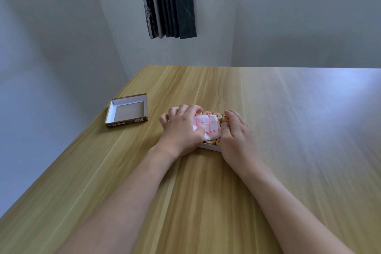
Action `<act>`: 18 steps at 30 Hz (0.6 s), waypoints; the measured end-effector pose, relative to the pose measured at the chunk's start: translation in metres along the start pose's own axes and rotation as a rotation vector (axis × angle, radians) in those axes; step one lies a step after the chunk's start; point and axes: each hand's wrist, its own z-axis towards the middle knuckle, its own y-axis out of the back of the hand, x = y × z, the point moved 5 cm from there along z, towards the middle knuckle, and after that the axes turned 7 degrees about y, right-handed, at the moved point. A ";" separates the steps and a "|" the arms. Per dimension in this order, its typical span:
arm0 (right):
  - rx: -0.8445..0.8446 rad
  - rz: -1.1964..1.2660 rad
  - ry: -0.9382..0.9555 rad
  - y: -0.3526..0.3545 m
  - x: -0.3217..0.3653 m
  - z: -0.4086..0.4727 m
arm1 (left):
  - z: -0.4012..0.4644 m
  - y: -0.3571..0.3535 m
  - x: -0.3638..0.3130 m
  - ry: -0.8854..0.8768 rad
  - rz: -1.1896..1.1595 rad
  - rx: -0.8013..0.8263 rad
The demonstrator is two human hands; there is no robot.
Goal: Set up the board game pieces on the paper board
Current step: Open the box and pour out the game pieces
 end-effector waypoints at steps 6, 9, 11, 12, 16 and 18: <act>0.014 -0.012 0.011 -0.001 0.000 0.000 | 0.002 0.003 0.008 0.057 -0.058 -0.081; 0.030 -0.029 0.013 -0.001 0.002 0.000 | 0.003 0.008 0.014 0.116 -0.062 -0.162; 0.040 -0.045 0.017 -0.001 0.002 -0.001 | 0.003 0.014 0.020 0.176 -0.058 -0.232; 0.045 -0.050 0.019 -0.001 0.002 -0.001 | 0.003 0.019 0.025 0.211 -0.048 -0.277; 0.059 -0.063 0.027 -0.002 0.002 -0.001 | 0.001 0.038 0.047 0.293 0.085 -0.479; 0.060 -0.073 0.035 -0.003 0.002 -0.001 | 0.002 0.039 0.056 0.317 0.141 -0.494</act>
